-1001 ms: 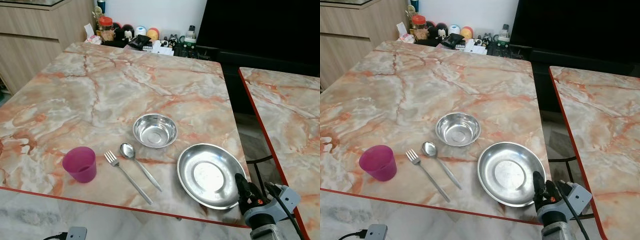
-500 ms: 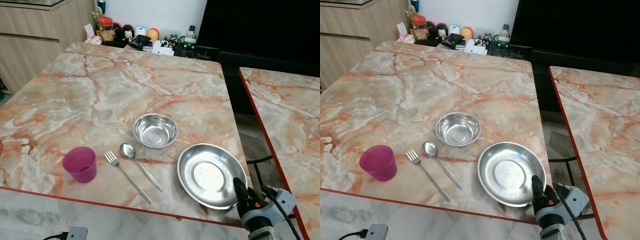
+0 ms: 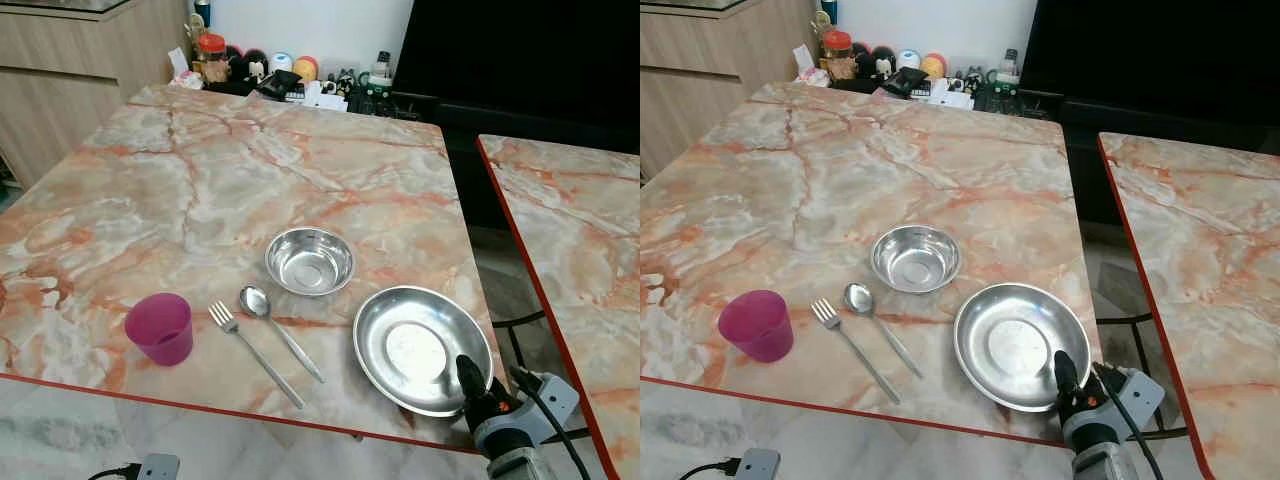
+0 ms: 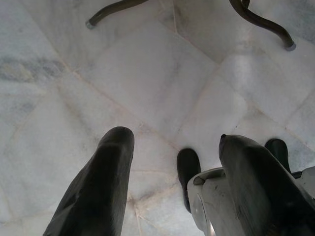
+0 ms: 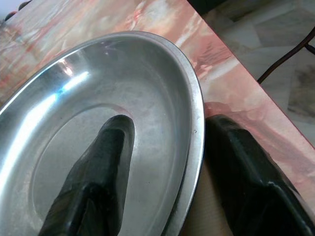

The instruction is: Setting the table

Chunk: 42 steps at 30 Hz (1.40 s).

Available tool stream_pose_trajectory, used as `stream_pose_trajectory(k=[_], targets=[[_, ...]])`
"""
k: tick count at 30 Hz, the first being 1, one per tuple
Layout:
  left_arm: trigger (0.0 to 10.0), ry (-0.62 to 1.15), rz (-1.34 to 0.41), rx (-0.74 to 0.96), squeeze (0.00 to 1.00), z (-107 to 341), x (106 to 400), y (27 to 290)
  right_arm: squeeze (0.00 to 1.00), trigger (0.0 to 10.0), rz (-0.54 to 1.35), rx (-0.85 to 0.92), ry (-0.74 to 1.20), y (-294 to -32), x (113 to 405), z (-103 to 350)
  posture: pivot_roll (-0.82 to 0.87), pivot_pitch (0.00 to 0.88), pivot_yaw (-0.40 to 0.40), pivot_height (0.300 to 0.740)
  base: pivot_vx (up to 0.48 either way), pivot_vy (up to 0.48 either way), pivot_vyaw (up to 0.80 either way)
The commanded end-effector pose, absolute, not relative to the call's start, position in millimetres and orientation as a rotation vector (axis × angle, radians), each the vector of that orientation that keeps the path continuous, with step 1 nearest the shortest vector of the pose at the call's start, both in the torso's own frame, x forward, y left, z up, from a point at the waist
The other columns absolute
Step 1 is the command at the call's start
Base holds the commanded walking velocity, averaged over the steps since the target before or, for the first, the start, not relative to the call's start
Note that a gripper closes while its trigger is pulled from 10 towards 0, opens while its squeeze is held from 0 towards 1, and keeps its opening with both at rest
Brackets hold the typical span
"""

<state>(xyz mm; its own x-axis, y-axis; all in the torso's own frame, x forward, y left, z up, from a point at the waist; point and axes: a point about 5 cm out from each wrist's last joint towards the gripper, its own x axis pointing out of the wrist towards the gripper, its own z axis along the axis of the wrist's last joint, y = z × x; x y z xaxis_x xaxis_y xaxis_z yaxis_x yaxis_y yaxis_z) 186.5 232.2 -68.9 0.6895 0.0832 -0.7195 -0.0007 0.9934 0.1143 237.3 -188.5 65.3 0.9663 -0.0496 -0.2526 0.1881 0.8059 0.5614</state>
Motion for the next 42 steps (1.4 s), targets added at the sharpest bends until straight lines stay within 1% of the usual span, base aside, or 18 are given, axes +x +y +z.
stream_pose_trajectory(k=[1, 12, 21, 22, 32, 42], targets=[[10.0, 0.856, 0.045, 0.097, 0.00, -75.0, 176.7, 230.9, 0.00, 10.0, -0.140, 0.614, 0.271, -186.6, 235.6, 57.7, 0.08, 0.139, -0.079, 0.740, 0.000, 0.000, 0.00], [10.0, 0.855, 0.043, 0.096, 0.00, -74.7, 177.4, 230.6, 0.00, 10.0, -0.145, 0.562, 0.298, -186.7, 231.8, 52.5, 0.08, 0.139, -0.078, 0.740, 0.000, 0.000, 0.00], [10.0, 0.857, 0.036, 0.096, 0.00, -74.9, 177.8, 229.2, 0.00, 10.0, -0.155, 0.483, 0.335, -185.8, 230.6, 45.7, 0.08, 0.141, -0.081, 0.740, 0.000, 0.000, 0.00], [10.0, 0.857, 0.035, 0.096, 0.00, -75.0, 177.7, 229.2, 0.00, 0.0, -0.161, 0.481, 0.344, -186.0, 230.1, 44.3, 0.08, 0.141, -0.081, 0.740, 0.000, 0.000, 0.00], [10.0, 0.863, 0.032, 0.094, 0.00, -75.5, 177.2, 228.7, 0.00, 0.0, -0.168, 0.446, 0.350, -186.1, 229.4, 42.3, 0.08, 0.142, -0.080, 0.740, 0.000, 0.000, 0.00], [10.0, 0.865, 0.022, 0.092, 0.00, -75.6, 178.0, 226.9, 0.00, 0.0, -0.243, 0.421, 0.301, -195.4, 234.5, 46.2, 0.09, 0.139, -0.082, 0.740, 0.000, 0.000, 0.00]])
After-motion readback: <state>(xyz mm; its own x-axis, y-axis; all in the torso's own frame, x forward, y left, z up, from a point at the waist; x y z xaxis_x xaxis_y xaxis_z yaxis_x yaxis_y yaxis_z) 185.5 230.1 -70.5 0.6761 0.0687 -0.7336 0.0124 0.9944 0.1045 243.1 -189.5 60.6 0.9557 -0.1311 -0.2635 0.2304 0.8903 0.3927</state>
